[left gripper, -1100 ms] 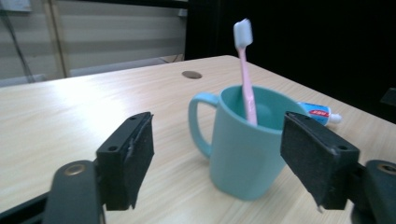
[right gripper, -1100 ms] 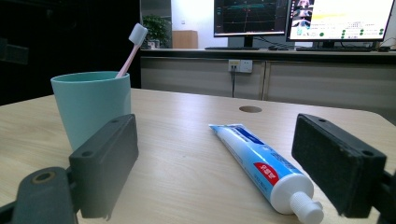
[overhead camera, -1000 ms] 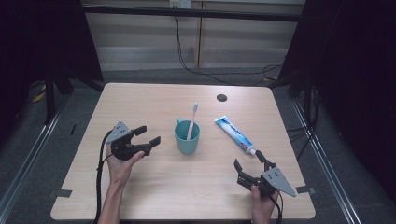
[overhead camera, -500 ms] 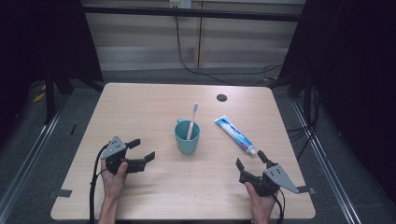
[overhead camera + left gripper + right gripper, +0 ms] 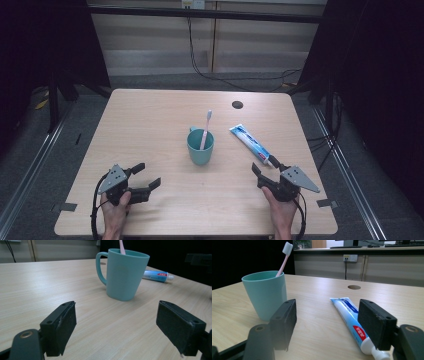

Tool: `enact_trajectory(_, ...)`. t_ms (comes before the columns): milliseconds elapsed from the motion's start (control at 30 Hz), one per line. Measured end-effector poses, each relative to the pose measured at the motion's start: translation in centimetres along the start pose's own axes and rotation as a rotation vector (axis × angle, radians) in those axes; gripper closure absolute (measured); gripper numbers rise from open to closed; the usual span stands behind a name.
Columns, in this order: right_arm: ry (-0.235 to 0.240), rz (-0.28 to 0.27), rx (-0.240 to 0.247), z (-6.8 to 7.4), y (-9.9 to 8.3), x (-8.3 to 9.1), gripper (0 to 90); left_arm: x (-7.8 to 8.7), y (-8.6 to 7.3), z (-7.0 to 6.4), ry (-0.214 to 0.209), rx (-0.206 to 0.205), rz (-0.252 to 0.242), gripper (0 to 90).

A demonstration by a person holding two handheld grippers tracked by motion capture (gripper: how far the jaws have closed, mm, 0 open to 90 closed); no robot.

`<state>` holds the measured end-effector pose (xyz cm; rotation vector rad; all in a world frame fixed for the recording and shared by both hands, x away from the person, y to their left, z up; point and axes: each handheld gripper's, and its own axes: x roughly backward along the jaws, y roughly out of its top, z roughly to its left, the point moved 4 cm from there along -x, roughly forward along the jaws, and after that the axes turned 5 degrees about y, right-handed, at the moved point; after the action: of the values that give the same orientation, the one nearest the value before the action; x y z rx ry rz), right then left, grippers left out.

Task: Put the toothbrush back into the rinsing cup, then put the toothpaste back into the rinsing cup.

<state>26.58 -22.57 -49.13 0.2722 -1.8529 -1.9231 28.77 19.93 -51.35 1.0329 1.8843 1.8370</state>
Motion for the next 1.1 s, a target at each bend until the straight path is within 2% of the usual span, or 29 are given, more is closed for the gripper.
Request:
enact_trajectory(133, -0.008, 0.034, -0.015, -0.2, 0.8, -0.5, 31.8, 0.5, 0.0, 0.0, 0.025, 0.002, -0.055, 16.1)
enact_trajectory(233, -0.018, 0.07, -0.023, -0.6, 1.5, -0.8, 33.3, 1.1, -0.1, 0.0, 0.041, 0.003, -0.123, 16.2)
enact_trajectory(300, -0.028, 0.068, -0.02, -0.8, 2.0, -0.9, 33.7, 1.4, -0.1, 0.0, 0.052, 0.005, -0.151, 15.9)
enact_trajectory(433, -0.004, 0.159, -0.051, -1.2, 2.9, -1.7, 33.5, 1.4, -0.2, -0.7, 0.104, -0.075, -0.164, 15.9)
enact_trajectory(467, 0.0, 0.177, -0.049, -1.3, 3.1, -1.9, 33.2, 1.5, -0.2, -0.8, 0.114, -0.085, -0.17, 15.9)
enact_trajectory(567, -0.001, 0.236, -0.029, -1.5, 3.9, -2.6, 30.7, 1.8, -0.3, -0.7, 0.128, -0.084, -0.203, 15.8)
enact_trajectory(667, 0.026, 0.296, -0.05, -2.1, 4.2, -3.6, 29.8, 1.9, -0.3, -0.8, 0.126, -0.093, -0.205, 15.7)
enact_trajectory(767, 0.041, 0.353, -0.056, -2.9, 4.0, -4.4, 29.7, 2.0, -0.3, -0.7, 0.114, -0.074, -0.223, 15.7)
enact_trajectory(900, 0.048, 0.388, -0.062, -3.7, 4.1, -5.0, 29.7, 2.0, -0.3, -0.7, 0.12, -0.095, -0.219, 15.9)
enact_trajectory(967, 0.057, 0.412, -0.063, -4.1, 4.2, -5.3, 29.7, 2.0, -0.3, -0.7, 0.124, -0.085, -0.219, 15.9)
enact_trajectory(1100, 0.072, 0.461, -0.054, -4.3, 4.5, -5.9, 30.6, 2.0, -0.4, -0.9, 0.135, -0.1, -0.223, 15.9)
